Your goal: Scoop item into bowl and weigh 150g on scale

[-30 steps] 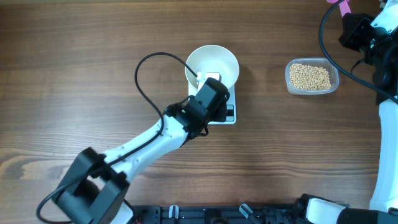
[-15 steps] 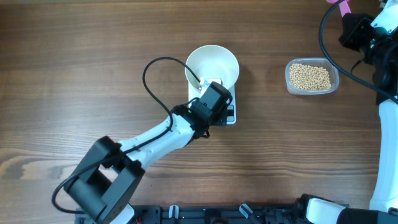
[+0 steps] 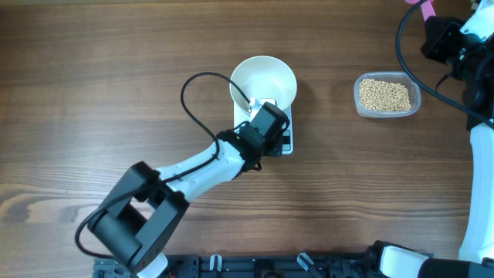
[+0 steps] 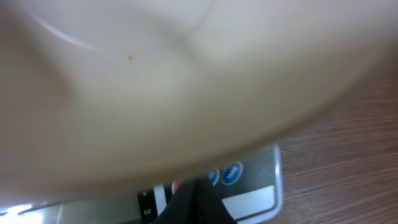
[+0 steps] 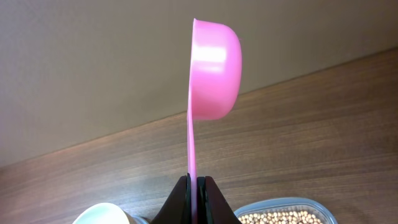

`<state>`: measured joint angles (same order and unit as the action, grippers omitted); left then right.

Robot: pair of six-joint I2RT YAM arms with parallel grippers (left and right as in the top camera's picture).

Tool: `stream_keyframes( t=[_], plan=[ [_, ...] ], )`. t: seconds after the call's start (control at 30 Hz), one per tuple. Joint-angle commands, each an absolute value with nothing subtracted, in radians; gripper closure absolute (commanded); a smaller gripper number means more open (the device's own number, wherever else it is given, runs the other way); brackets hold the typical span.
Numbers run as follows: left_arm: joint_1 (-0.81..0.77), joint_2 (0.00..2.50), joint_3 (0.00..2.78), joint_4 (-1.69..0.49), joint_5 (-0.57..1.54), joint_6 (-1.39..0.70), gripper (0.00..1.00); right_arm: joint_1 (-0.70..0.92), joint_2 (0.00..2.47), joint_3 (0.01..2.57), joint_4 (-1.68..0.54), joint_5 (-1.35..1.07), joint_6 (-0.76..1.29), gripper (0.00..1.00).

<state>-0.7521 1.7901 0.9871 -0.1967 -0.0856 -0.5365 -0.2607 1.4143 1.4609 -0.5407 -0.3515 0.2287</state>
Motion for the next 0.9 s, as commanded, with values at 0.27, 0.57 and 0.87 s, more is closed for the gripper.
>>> stream_keyframes(
  t=[0.27, 0.57, 0.87],
  plan=[
    [-0.756, 1.820, 0.981, -0.171, -0.145, -0.528, 0.96, -0.261, 1.415, 1.462, -0.540, -0.368, 0.205, 0.96],
    [-0.757, 1.820, 0.981, -0.187, -0.157, -0.528, 0.96, -0.261, 1.415, 1.462, -0.540, -0.368, 0.197, 0.96],
    [-0.757, 1.820, 0.981, -0.191, -0.098, -0.528, 0.96, -0.261, 1.415, 1.462, -0.540, -0.368, 0.197, 0.96]
  ],
)
